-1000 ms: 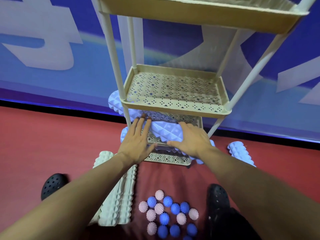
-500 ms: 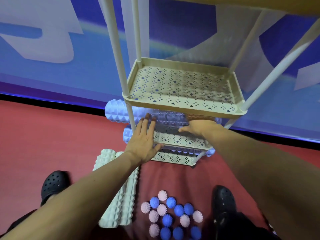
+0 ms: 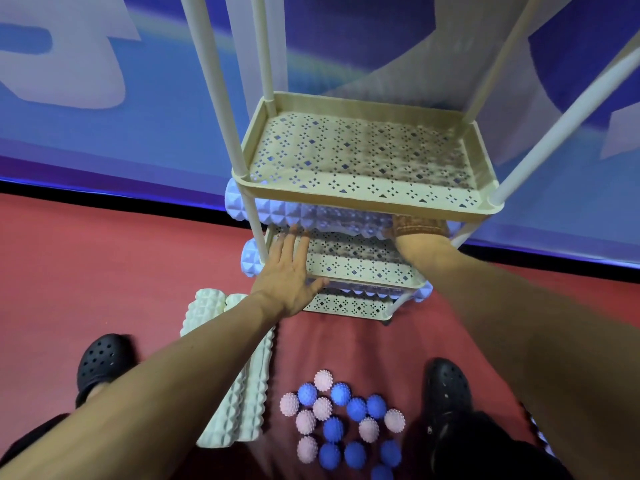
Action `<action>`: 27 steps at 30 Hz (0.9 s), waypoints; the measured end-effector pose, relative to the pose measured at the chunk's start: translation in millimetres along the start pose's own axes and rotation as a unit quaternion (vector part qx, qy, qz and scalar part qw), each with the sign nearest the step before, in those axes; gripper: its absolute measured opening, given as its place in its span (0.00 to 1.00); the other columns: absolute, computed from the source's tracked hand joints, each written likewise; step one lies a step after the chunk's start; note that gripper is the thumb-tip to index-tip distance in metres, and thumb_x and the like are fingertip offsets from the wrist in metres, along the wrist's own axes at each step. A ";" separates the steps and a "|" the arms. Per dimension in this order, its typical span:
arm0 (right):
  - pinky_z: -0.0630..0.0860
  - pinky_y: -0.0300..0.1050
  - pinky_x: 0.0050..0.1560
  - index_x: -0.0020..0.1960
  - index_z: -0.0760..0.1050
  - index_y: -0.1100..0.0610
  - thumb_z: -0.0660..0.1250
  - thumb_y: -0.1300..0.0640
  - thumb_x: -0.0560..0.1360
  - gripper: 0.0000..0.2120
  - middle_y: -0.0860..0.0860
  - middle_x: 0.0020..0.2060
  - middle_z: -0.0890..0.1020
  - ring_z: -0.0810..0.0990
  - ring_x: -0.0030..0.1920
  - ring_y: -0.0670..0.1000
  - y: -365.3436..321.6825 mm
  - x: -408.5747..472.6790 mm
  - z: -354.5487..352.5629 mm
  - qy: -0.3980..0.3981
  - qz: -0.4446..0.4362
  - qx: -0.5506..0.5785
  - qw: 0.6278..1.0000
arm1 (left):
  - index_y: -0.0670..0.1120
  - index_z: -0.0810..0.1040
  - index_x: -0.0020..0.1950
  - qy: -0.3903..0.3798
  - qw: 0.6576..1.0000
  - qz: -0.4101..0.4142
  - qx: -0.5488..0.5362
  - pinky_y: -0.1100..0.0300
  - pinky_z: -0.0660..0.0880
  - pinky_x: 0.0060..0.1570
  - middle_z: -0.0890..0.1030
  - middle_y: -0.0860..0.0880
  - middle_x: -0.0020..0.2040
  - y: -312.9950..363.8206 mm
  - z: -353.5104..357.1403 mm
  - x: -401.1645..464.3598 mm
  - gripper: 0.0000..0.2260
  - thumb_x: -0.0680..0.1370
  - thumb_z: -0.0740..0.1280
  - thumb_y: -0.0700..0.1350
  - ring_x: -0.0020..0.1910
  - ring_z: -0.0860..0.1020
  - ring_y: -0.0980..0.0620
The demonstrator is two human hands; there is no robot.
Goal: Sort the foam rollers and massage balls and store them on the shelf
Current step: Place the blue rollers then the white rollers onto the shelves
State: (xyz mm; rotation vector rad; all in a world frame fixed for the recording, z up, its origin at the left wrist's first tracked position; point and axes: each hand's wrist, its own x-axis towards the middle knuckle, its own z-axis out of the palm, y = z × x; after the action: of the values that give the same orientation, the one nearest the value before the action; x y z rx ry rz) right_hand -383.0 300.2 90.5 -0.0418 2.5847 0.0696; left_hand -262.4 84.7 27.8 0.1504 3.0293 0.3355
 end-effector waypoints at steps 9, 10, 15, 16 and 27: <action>0.70 0.52 0.48 0.69 0.71 0.55 0.57 0.42 0.83 0.22 0.52 0.54 0.80 0.79 0.53 0.58 30.9 -74.6 33.9 0.253 -0.198 -0.107 0.941 | 0.47 0.46 0.83 0.019 0.999 0.041 0.023 0.48 0.46 0.80 0.48 0.46 0.83 19.6 -6.4 -28.1 0.41 0.76 0.41 0.71 0.81 0.47 0.45; 0.72 0.53 0.54 0.73 0.68 0.56 0.60 0.43 0.82 0.25 0.53 0.60 0.79 0.78 0.57 0.58 43.3 -76.1 45.7 0.270 -0.237 -0.108 0.927 | 0.47 0.46 0.83 0.013 0.999 0.046 0.022 0.48 0.47 0.80 0.45 0.47 0.83 23.3 -3.6 -31.9 0.41 0.76 0.40 0.71 0.81 0.46 0.46; 0.72 0.55 0.68 0.71 0.73 0.58 0.67 0.47 0.78 0.26 0.55 0.71 0.75 0.75 0.68 0.57 108.6 -98.1 82.9 0.311 -0.294 -0.066 0.901 | 0.48 0.43 0.82 -0.009 0.997 0.068 0.020 0.46 0.48 0.79 0.40 0.48 0.82 55.4 5.4 -41.3 0.40 0.77 0.40 0.71 0.81 0.42 0.48; 0.73 0.56 0.66 0.70 0.74 0.58 0.66 0.47 0.78 0.25 0.56 0.70 0.75 0.76 0.67 0.58 122.0 -100.0 89.1 0.313 -0.297 -0.063 0.900 | 0.48 0.42 0.83 -0.014 0.997 0.074 0.019 0.46 0.47 0.79 0.40 0.48 0.82 65.9 6.6 -41.7 0.40 0.77 0.41 0.71 0.81 0.41 0.48; 0.61 0.55 0.75 0.79 0.61 0.51 0.49 0.31 0.76 0.38 0.54 0.78 0.64 0.65 0.76 0.56 262.2 -111.5 176.4 0.136 -0.077 -0.036 0.987 | 0.50 0.43 0.83 -0.089 0.986 0.140 0.033 0.47 0.43 0.80 0.43 0.48 0.83 197.8 85.1 -34.1 0.39 0.77 0.40 0.71 0.82 0.44 0.48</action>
State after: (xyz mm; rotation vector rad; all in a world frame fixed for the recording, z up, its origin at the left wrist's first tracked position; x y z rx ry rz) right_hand -207.1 573.9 10.5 -0.2955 2.8409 0.1072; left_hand -202.7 291.2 -8.3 0.5823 2.8416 0.2276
